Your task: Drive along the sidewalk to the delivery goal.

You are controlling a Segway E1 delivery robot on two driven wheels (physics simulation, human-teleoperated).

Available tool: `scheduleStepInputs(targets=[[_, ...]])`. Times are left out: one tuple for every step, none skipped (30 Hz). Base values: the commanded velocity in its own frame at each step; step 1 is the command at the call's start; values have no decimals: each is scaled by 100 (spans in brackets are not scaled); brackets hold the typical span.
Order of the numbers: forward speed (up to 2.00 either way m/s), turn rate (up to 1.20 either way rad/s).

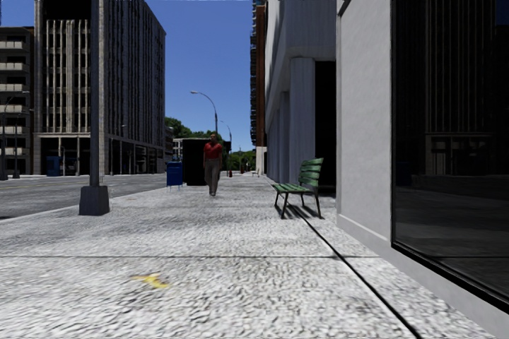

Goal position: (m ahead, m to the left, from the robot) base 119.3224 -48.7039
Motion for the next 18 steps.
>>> scheduleStepInputs(targets=[[200,21],[200,21],[200,21],[200,21],[200,21],[200,21],[200,21],[200,21],[200,21],[200,0],[200,0],[200,0],[200,0],[200,0],[200,0],[200,0],[200,0],[200,0]])
